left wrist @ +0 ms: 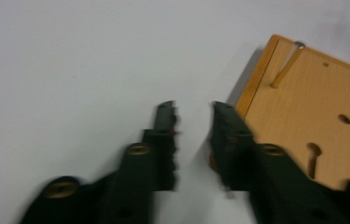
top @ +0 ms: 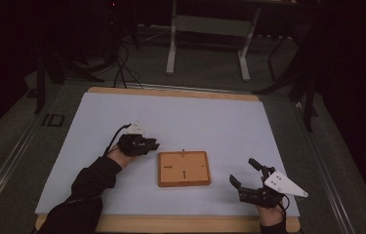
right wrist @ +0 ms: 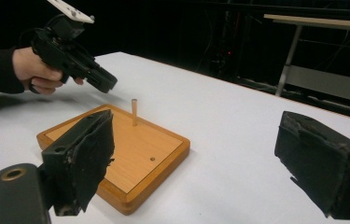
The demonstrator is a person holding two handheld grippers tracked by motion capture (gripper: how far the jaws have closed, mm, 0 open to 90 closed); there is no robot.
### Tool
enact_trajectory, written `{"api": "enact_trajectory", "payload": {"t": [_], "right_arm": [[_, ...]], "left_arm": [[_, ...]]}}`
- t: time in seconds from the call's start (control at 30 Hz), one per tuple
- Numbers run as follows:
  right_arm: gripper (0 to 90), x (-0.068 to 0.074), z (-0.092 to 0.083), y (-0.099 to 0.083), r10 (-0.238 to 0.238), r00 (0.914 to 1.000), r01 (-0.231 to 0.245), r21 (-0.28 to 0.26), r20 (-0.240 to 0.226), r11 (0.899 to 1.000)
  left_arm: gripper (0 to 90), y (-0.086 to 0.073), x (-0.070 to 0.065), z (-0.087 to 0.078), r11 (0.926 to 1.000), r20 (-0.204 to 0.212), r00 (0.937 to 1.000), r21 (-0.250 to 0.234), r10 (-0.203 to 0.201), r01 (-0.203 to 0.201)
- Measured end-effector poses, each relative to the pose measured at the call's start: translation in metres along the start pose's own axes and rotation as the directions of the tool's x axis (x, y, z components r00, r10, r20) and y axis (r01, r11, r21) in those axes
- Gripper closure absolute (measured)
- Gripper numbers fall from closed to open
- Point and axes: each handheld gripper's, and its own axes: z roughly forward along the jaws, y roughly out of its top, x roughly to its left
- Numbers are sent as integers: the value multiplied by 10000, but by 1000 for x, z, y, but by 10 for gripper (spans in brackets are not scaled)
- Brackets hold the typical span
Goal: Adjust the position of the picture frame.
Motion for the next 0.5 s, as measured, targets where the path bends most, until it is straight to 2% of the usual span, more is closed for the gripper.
{"api": "enact_trajectory", "payload": {"t": [0.03, 0.1, 0.17, 0.23, 0.3, 0.37, 0.4, 0.43, 0.5], "right_arm": [[115, 0, 0, 0, -11, 10000, 11, 4, -3, 10000], [115, 1, 0, 0, 0, 10000, 0, -18, -11, 10000], [115, 0, 0, 0, 16, 10000, -16, -42, 24, 10000], [115, 0, 0, 0, 81, 10000, -81, -29, -26, 10000], [115, 0, 0, 0, 86, 9999, -86, 14, -58, 10000], [115, 0, 1, -1, 82, 9999, -82, -14, -90, 10000], [115, 0, 1, 0, 100, 9999, -101, -8, -120, 9999], [115, 0, 0, 0, 111, 9999, -111, -17, -127, 9999], [115, 0, 0, -1, 111, 9998, -112, -19, -148, 9999]], "left_arm": [[618, 0, -1, -3, 10000, 32, 10000, -98, -17, 18], [499, -1, -4, -8, 9996, 352, 9993, -233, -138, 146], [404, 0, -12, -11, 9995, 673, 9977, -309, 19, 2], [381, 1, -20, -11, 9996, 878, 9960, -242, 162, -141], [336, 2, -29, -11, 9992, 807, 9962, -251, 341, -322], [287, 3, -36, -10, 9991, 783, 9964, -260, 340, -320], [287, 3, -39, -10, 9992, 934, 9950, -239, 343, -322], [272, 3, -47, -9, 9992, 825, 9960, -268, 327, -306], [265, 4, -50, -9, 9992, 913, 9954, -287, 304, -279]]}}
